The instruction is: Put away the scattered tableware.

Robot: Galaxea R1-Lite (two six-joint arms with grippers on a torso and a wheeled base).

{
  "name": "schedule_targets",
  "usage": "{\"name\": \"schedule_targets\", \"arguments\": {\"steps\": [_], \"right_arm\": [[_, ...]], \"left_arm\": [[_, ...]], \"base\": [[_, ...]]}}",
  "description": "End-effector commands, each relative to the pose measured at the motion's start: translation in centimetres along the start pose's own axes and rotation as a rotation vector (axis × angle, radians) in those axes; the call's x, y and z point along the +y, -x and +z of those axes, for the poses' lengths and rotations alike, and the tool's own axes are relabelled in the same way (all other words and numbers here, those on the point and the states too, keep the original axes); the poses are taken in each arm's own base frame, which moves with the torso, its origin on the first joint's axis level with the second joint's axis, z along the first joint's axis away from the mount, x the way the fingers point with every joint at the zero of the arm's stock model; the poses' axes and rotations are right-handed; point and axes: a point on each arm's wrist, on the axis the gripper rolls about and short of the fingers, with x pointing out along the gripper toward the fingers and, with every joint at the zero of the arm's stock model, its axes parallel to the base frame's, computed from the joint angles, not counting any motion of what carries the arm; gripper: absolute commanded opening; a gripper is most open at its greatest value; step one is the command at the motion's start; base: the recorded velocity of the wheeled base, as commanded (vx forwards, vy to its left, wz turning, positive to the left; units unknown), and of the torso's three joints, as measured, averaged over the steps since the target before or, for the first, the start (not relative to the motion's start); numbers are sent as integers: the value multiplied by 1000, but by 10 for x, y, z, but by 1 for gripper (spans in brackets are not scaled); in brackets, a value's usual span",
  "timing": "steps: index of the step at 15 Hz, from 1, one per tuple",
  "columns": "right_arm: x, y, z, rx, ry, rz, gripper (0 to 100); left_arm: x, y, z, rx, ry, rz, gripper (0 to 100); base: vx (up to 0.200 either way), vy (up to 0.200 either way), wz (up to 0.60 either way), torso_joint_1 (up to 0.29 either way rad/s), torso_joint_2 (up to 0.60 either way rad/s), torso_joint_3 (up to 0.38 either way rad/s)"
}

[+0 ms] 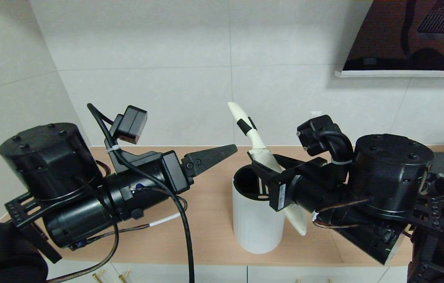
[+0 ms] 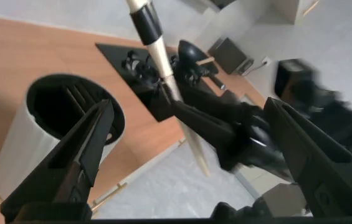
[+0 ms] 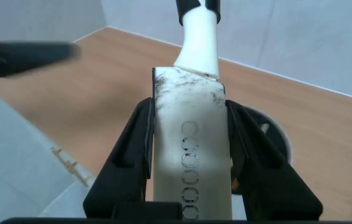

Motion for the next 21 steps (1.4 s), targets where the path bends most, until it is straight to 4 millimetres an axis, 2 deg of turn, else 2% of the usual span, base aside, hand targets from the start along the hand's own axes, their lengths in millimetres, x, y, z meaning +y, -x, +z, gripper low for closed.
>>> {"name": "schedule_targets", "arguments": {"steps": [1,6,9,21], "right_arm": [[12,4,-2,7,-19,42,0],[24,10,-8,31,-22,87,0],[33,14,-11,50,-87,161,0],[41,17,-17,73,-79,197,0]], "left_arm": [[6,-5,-8,8,2,-1,100],[10,-8,-10,-43,-17,-13,100],[12,-13,-9,-76,-18,16,100],[15,-16,-9,-86,-16,32,100]], "base": [[0,0,0,0,0,0],[0,0,0,0,0,0],[0,0,0,0,0,0],[0,0,0,0,0,0]]}}
